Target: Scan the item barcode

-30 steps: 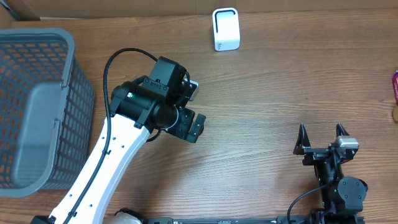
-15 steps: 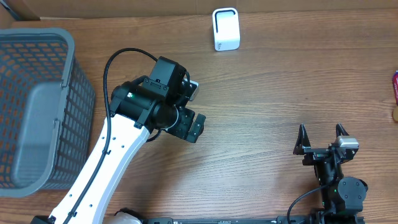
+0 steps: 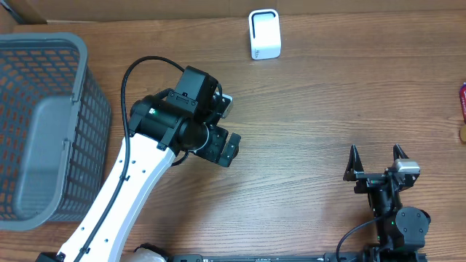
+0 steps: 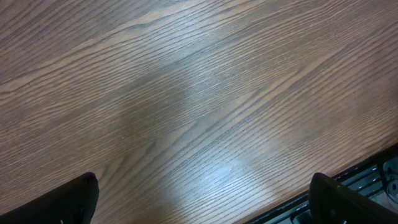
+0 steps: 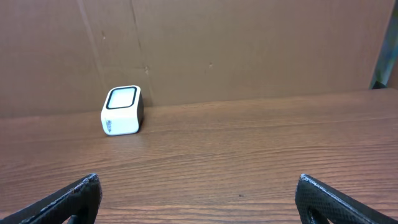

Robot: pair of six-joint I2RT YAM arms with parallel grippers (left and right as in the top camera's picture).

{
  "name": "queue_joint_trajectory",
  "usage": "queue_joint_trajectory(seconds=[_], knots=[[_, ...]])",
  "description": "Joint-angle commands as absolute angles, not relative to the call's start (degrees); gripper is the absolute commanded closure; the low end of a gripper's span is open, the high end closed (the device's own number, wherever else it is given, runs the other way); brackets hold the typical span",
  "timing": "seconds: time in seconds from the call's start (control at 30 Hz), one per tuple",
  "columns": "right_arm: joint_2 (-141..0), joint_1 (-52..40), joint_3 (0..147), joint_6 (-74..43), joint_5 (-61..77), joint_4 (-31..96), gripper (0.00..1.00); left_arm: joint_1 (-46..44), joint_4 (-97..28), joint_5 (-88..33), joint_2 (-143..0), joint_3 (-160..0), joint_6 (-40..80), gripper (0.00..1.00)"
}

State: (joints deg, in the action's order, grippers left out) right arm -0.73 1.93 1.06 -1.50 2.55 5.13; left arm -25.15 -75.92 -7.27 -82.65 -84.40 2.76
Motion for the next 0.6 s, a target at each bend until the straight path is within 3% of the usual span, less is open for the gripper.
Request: queue_joint_trajectory(seconds=[0.0, 0.57], knots=[[-0.2, 2.3, 0.5, -1.7, 2.4, 4.7, 0.00, -25.5, -76.1, -6.9, -82.8, -84.5, 1.7, 0.00], [-0.2, 2.3, 0.5, -1.7, 2.4, 4.7, 0.00, -25.5, -74.8, -5.9, -82.4, -84.5, 0.8, 0.00]])
